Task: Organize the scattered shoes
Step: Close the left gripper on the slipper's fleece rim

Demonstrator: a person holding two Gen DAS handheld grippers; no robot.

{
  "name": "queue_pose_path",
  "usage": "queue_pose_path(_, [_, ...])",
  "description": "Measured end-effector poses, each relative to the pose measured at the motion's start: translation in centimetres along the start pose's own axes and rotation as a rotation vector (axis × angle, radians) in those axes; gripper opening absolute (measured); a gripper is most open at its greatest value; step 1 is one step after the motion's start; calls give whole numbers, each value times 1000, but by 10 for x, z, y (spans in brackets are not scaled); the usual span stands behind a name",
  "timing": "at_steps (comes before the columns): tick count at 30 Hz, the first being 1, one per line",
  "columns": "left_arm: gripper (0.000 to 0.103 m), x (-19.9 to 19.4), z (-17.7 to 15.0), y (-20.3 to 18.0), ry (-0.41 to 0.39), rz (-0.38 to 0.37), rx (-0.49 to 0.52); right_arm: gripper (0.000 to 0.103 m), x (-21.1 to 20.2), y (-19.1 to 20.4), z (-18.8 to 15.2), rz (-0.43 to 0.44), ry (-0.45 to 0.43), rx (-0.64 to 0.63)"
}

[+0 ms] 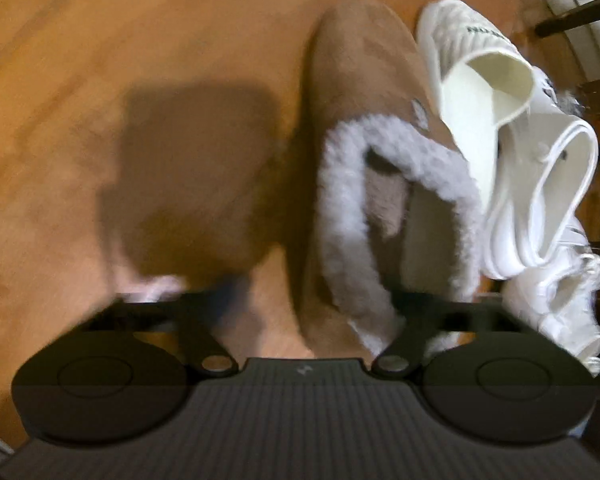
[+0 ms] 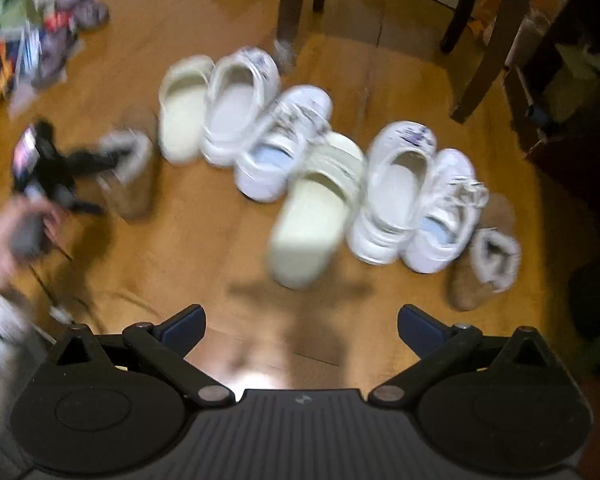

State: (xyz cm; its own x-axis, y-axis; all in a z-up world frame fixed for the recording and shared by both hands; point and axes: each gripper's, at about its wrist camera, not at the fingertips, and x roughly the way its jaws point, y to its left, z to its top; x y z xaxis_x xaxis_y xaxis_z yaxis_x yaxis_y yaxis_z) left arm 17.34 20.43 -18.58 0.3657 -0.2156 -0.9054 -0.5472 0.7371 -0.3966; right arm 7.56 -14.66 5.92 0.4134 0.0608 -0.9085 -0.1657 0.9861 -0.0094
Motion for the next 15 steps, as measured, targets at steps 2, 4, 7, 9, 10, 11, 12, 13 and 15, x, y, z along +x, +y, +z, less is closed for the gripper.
queue_pose_path(2, [25,-7,-10,-5,-39,-5,68,102,1,13,-11,21,-33,84])
queue_pose_path(4, [22,-12,-22,-9,-76,7,129,102,5,24,-27,38,-64,169])
queue_pose_path(7, [18,-18,-42,-4,-89,10,182,102,14,34,-51,70,-92,274])
queue_pose_path(9, [17,-23,-51,0,-99,4,213,102,21,39,-65,103,-97,330])
queue_pose_path(10, [17,-27,-59,4,-110,-7,236,102,26,40,-72,138,-89,336])
queue_pose_path(11, [17,-31,-63,7,-117,-23,252,102,30,42,-78,172,-80,341])
queue_pose_path(12, [17,-37,-67,11,-118,-45,265,102,35,44,-85,207,-72,346])
queue_pose_path(13, [17,-42,-70,15,-118,-67,279,102,39,46,-92,236,-65,348])
queue_pose_path(15, [17,-52,-78,19,-123,-90,311,102,44,50,-100,231,-72,329])
